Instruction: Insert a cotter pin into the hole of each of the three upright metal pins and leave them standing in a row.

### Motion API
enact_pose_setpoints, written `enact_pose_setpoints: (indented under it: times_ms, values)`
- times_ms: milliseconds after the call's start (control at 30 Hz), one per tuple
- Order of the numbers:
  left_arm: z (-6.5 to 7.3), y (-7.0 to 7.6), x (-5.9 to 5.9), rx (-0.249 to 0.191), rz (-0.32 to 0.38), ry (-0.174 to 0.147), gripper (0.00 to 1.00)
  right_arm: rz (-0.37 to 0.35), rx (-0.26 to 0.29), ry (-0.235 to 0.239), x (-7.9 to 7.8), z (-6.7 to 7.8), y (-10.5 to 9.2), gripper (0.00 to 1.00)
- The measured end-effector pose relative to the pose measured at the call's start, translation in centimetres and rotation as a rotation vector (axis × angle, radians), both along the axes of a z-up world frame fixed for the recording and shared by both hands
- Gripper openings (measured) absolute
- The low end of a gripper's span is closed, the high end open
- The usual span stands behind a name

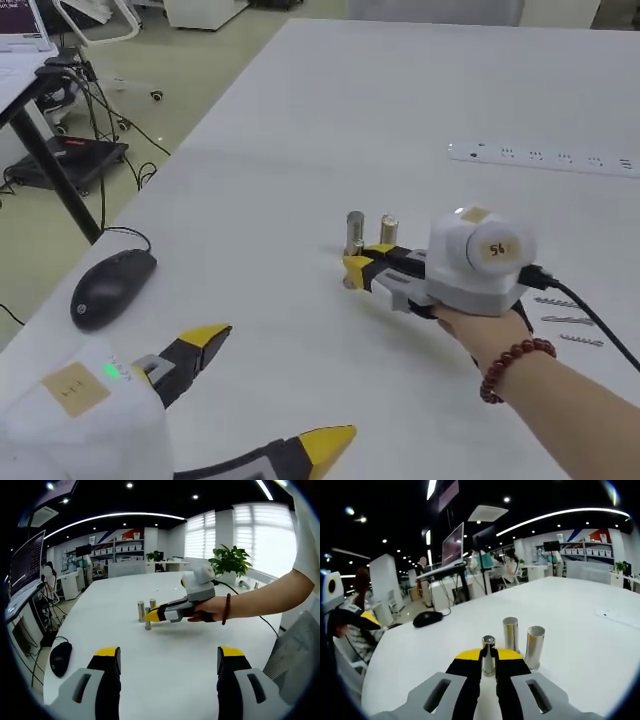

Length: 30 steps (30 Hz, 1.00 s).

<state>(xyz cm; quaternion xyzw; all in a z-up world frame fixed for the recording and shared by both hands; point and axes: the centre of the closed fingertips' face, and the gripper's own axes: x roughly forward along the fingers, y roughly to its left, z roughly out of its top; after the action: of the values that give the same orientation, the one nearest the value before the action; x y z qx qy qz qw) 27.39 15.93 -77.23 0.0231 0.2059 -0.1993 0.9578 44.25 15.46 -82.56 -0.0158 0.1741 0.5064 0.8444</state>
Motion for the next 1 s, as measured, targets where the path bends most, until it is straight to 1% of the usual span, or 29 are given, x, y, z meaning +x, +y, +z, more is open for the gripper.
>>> enact_pose_setpoints:
  times_ms: [167, 233, 400, 533, 800, 900, 1000]
  values:
    - [0.3, -0.2, -0.2, 0.001, -0.005, -0.008, 0.78, 0.009, -0.017, -0.018, -0.9, 0.3, -0.8, 0.11]
    - [0.5, -0.4, -0.4, -0.005, -0.009, -0.016, 0.78, 0.006, -0.023, -0.026, -1.1, 0.5, -1.2, 0.11]
    - [0.7, -0.7, -0.5, 0.0, -0.017, -0.019, 0.78, 0.0, -0.039, -0.04, -2.1, 0.9, -2.2, 0.11]
    - [1.2, -1.1, -0.6, -0.003, -0.027, -0.036, 0.78, 0.003, -0.06, -0.054, -2.9, 1.0, -3.1, 0.11]
    - [1.8, -1.9, -0.8, -0.001, -0.052, -0.048, 0.79, -0.013, -0.085, -0.063, -4.2, 1.3, -4.9, 0.11]
    - [2.1, -2.1, -0.9, 0.007, -0.062, -0.054, 0.79, -0.017, -0.099, -0.065, -4.8, 1.4, -5.6, 0.11]
    - [2.3, -2.2, -0.9, 0.006, -0.068, -0.062, 0.79, -0.025, -0.1, -0.063, -5.2, 1.4, -6.2, 0.11]
